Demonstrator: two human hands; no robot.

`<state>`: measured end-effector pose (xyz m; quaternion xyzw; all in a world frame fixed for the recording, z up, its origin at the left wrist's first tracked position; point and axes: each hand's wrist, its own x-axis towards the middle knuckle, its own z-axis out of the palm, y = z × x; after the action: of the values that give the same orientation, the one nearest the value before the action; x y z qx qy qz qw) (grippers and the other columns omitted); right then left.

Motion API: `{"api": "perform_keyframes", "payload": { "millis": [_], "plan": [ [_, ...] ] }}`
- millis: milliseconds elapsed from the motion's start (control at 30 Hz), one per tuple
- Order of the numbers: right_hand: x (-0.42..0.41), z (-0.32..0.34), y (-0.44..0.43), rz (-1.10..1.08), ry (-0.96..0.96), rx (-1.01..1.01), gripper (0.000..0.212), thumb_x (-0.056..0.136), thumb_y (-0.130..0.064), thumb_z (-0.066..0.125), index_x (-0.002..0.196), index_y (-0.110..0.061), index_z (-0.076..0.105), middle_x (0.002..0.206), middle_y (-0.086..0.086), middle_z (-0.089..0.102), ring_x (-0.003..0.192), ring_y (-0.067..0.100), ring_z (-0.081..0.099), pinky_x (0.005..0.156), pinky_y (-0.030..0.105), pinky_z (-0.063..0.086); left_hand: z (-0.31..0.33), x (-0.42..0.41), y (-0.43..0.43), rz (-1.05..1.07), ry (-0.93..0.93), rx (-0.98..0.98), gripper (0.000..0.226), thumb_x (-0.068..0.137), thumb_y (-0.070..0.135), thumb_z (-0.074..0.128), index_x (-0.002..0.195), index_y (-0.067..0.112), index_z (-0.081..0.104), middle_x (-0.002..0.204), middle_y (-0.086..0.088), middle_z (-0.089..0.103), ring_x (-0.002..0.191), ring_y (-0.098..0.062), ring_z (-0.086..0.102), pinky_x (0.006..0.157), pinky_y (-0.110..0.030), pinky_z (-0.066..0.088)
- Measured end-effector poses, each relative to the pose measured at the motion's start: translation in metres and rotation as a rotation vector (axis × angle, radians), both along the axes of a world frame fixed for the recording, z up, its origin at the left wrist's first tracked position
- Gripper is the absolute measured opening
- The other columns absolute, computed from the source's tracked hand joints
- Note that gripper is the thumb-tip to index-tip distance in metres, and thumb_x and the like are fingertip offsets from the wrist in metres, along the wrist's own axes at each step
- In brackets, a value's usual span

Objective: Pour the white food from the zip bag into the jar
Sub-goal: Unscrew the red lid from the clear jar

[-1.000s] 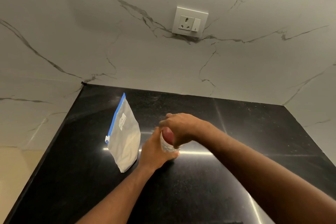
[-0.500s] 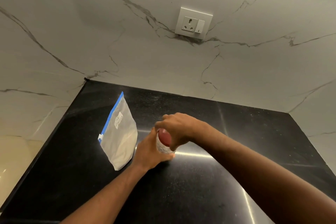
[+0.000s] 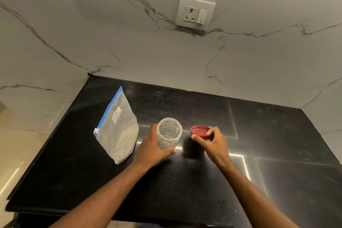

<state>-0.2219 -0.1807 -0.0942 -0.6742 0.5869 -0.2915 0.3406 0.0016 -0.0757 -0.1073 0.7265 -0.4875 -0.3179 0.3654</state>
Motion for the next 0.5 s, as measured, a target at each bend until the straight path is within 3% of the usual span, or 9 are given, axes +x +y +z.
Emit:
{"api": "perform_keyframes", "payload": {
  "millis": [67,133,200,267,333,400,500],
  "plan": [
    [-0.004,-0.032,0.008,-0.012,0.060,0.032,0.044,0.070,-0.040,0.094,0.075,-0.019,0.055,0.110,0.002,0.066,0.103,0.027,0.066,0.072,0.023,0.048,0.000,-0.002,0.002,-0.010,0.017,0.020,0.123,0.064,0.050,0.096,0.159,0.027,0.023,0.159,0.000,0.045,0.144,-0.022,0.047,0.116,-0.046,0.045],
    [-0.003,-0.045,0.013,0.084,0.241,-0.022,0.040,0.073,-0.049,0.090,0.080,-0.021,0.062,0.133,0.001,0.060,0.113,0.021,0.061,0.079,0.020,0.044,0.000,-0.005,0.004,-0.022,0.001,0.068,0.135,0.067,0.049,0.096,0.166,0.024,0.006,0.170,-0.003,0.028,0.154,-0.024,0.033,0.124,-0.048,0.035],
    [-0.001,-0.047,0.015,0.140,0.355,-0.019,0.042,0.075,-0.055,0.086,0.092,-0.022,0.065,0.151,0.001,0.049,0.124,0.020,0.056,0.090,0.025,0.046,0.002,-0.007,0.012,-0.020,-0.009,0.091,0.138,0.070,0.051,0.093,0.167,0.025,-0.002,0.174,-0.004,0.018,0.159,-0.025,0.023,0.126,-0.045,0.028],
    [0.001,-0.042,0.014,0.163,0.352,0.053,0.044,0.075,-0.054,0.087,0.095,-0.024,0.062,0.160,0.004,0.040,0.136,0.024,0.050,0.102,0.033,0.046,0.007,-0.010,0.029,0.002,0.001,0.091,0.131,0.073,0.055,0.090,0.166,0.031,0.000,0.175,0.000,0.013,0.160,-0.024,0.018,0.124,-0.044,0.026],
    [0.002,-0.031,0.014,0.171,0.295,0.088,0.040,0.077,-0.046,0.087,0.100,-0.023,0.064,0.165,0.008,0.034,0.147,0.028,0.040,0.112,0.040,0.039,0.017,-0.009,0.051,0.035,0.026,0.084,0.117,0.077,0.055,0.086,0.164,0.040,0.009,0.174,0.004,0.017,0.158,-0.021,0.022,0.123,-0.044,0.027],
    [0.005,-0.013,0.016,0.142,0.215,0.007,0.025,0.082,-0.034,0.083,0.097,-0.023,0.067,0.163,0.010,0.038,0.149,0.029,0.039,0.112,0.039,0.036,0.030,-0.004,0.072,0.073,0.051,0.022,0.091,0.082,0.050,0.084,0.156,0.043,0.030,0.164,0.007,0.037,0.148,-0.015,0.040,0.121,-0.045,0.038],
    [0.027,0.026,0.024,0.185,0.038,-0.182,0.011,0.086,-0.023,0.082,0.087,-0.020,0.072,0.144,0.008,0.058,0.135,0.020,0.053,0.106,0.040,0.050,0.055,0.007,0.099,0.157,0.041,-0.195,0.033,0.089,0.046,0.075,0.120,0.040,0.064,0.119,0.020,0.070,0.111,0.004,0.066,0.098,-0.031,0.059]
  ]
}}
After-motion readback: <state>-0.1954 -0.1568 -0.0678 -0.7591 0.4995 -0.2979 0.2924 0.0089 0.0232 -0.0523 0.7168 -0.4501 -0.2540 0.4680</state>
